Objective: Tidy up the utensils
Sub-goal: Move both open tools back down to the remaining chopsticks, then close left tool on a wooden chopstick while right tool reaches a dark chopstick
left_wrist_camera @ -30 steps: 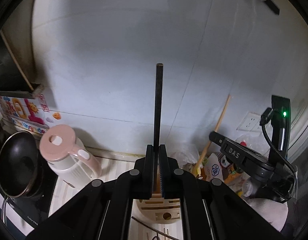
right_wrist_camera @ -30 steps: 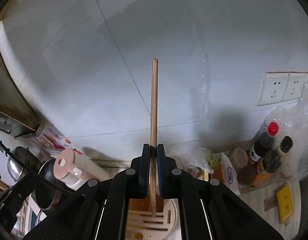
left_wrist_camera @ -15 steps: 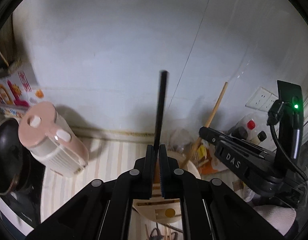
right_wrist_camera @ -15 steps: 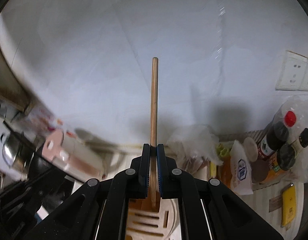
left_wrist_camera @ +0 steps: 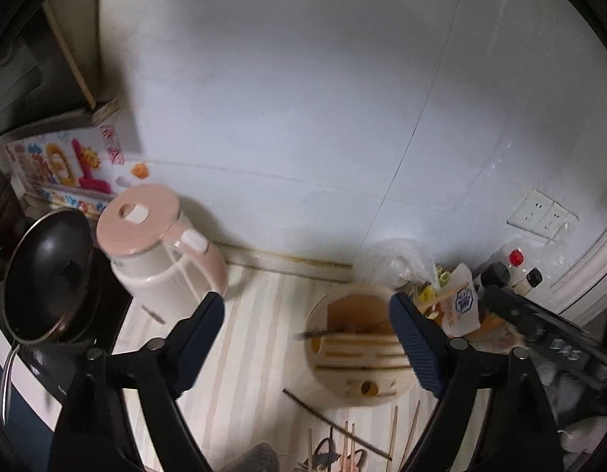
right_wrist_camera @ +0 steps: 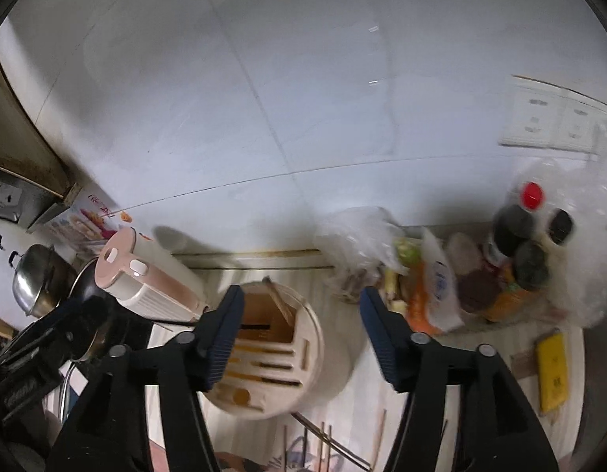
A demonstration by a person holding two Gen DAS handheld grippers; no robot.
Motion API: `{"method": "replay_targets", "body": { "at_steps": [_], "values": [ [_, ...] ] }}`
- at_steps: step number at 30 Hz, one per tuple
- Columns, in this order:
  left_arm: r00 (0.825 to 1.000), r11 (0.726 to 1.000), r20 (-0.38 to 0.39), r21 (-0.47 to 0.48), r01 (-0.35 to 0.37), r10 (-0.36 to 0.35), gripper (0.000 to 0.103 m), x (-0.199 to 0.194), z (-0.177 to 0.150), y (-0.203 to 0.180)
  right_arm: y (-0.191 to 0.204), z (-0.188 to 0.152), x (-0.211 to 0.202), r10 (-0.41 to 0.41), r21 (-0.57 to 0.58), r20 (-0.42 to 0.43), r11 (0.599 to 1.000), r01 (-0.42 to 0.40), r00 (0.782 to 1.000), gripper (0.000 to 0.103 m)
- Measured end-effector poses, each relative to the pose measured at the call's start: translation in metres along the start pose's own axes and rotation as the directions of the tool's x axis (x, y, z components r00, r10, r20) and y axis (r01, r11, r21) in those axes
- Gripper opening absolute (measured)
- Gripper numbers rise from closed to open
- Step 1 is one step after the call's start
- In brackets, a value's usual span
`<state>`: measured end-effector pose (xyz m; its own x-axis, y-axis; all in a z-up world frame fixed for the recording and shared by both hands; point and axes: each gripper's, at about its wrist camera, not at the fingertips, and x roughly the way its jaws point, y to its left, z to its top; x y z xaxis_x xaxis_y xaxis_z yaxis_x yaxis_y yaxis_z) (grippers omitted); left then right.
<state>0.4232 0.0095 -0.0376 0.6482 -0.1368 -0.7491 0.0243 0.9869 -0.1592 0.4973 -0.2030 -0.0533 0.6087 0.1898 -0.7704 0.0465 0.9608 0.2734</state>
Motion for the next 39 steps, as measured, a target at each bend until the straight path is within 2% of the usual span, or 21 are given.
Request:
{"method": "replay_targets", "body": {
  "at_steps": [1, 5, 6, 10, 14, 16, 18, 20, 22, 23, 24, 25, 26, 28, 29, 30, 31, 32, 33, 35, 39],
  "values": [
    [1.0, 1.0, -0.006, -0.002, -0.006, 0.006, 0.103, 0.0, -0.006, 0.002, -0.005, -0.008, -0.008, -0.014, 0.013, 0.011, 1.0, 0.014, 1.0, 0.075],
    [0.999, 0.999, -0.026, 0.005, -0.046, 0.046, 0.103, 0.004, -0.033, 0.006, -0.017, -0.035, -0.022, -0.043, 0.034, 0.041, 0.999, 0.042, 0.998, 0.093],
    [0.998, 0.999, -0.04, 0.001, -0.047, 0.047, 0.103, 0.008, -0.043, 0.009, -0.02, -0.045, -0.023, -0.053, 0.037, 0.04, 0.998, 0.051, 0.998, 0.095],
    [0.991, 0.996, -0.103, 0.002, -0.087, 0.087, 0.103, 0.022, -0.075, 0.017, -0.027, -0.078, -0.011, -0.097, 0.017, 0.009, 0.995, 0.097, 0.995, 0.095],
    [0.97, 0.989, -0.193, 0.025, -0.148, 0.15, 0.103, 0.047, -0.118, 0.023, -0.043, -0.112, 0.014, -0.111, 0.034, -0.093, 0.993, 0.115, 0.989, 0.094],
    [0.955, 0.985, -0.241, 0.039, -0.171, 0.175, 0.103, 0.063, -0.142, 0.023, -0.054, -0.134, 0.031, -0.113, 0.054, -0.16, 0.991, 0.123, 0.981, 0.088],
    [0.933, 0.983, -0.31, 0.049, -0.175, 0.181, 0.103, 0.083, -0.169, 0.02, -0.065, -0.155, 0.048, -0.108, 0.069, -0.231, 0.99, 0.127, 0.967, 0.058],
    [0.918, 0.986, -0.36, 0.056, -0.157, 0.166, 0.103, 0.098, -0.189, 0.016, -0.076, -0.177, 0.068, -0.098, 0.091, -0.313, 0.987, 0.133, 0.945, 0.043],
    [0.893, 0.991, -0.43, 0.063, -0.12, 0.136, 0.1, 0.119, -0.213, 0.008, -0.085, -0.2, 0.084, -0.08, 0.112, -0.377, 0.985, 0.131, 0.923, 0.038],
    [0.885, 0.992, -0.45, 0.063, -0.105, 0.122, 0.096, 0.125, -0.22, 0.005, -0.088, -0.208, 0.091, -0.079, 0.112, -0.399, 0.985, 0.134, 0.914, 0.038],
    [0.867, 0.994, -0.488, 0.066, -0.083, 0.105, 0.087, 0.136, -0.232, 0.0, -0.091, -0.218, 0.098, -0.078, 0.11, -0.423, 0.985, 0.136, 0.903, 0.038],
    [0.856, 0.995, -0.508, 0.071, -0.074, 0.1, 0.083, 0.142, -0.239, -0.005, -0.092, -0.223, 0.101, -0.079, 0.108, -0.435, 0.984, 0.139, 0.897, 0.037],
    [0.837, 0.995, -0.54, 0.078, -0.057, 0.09, 0.077, 0.151, -0.25, -0.011, -0.095, -0.23, 0.105, -0.08, 0.108, -0.449, 0.984, 0.143, 0.89, 0.038],
    [0.819, 0.994, -0.566, 0.095, -0.045, 0.092, 0.074, 0.161, -0.261, -0.017, -0.098, -0.236, 0.11, -0.07, 0.115, -0.467, 0.984, 0.139, 0.882, 0.038],
    [0.812, 0.993, -0.575, 0.114, -0.045, 0.103, 0.065, 0.166, -0.267, -0.021, -0.099, -0.239, 0.113, -0.069, 0.111, -0.474, 0.984, 0.138, 0.878, 0.038],
    [0.804, 0.99, -0.583, 0.133, -0.048, 0.117, 0.048, 0.171, -0.273, -0.023, -0.099, -0.242, 0.114, -0.071, 0.106, -0.476, 0.985, 0.137, 0.876, 0.038],
    [0.798, 0.988, -0.59, 0.142, -0.054, 0.128, 0.045, 0.173, -0.276, -0.023, -0.098, -0.241, 0.115, -0.074, 0.095, -0.479, 0.986, 0.135, 0.875, 0.038],
    [0.81, 0.986, -0.57, 0.154, -0.06, 0.138, 0.029, 0.171, -0.276, -0.024, -0.092, -0.24, 0.118, -0.074, 0.082, -0.483, 0.988, 0.128, 0.873, 0.038],
    [0.814, 0.986, -0.564, 0.154, -0.06, 0.137, 0.011, 0.169, -0.275, -0.023, -0.09, -0.24, 0.12, -0.073, 0.068, -0.488, 0.99, 0.121, 0.87, 0.038],
    [0.814, 0.99, -0.567, 0.12, -0.069, 0.125, 0.005, 0.167, -0.274, -0.012, -0.083, -0.237, 0.124, -0.082, 0.027, -0.489, 0.994, 0.109, 0.869, 0.038],
    [0.82, 0.988, -0.551, 0.094, -0.123, 0.155, 0.005, 0.165, -0.268, 0.016, -0.055, -0.23, 0.142, -0.108, -0.097, -0.494, 0.993, 0.068, 0.863, 0.038]
  ]
}}
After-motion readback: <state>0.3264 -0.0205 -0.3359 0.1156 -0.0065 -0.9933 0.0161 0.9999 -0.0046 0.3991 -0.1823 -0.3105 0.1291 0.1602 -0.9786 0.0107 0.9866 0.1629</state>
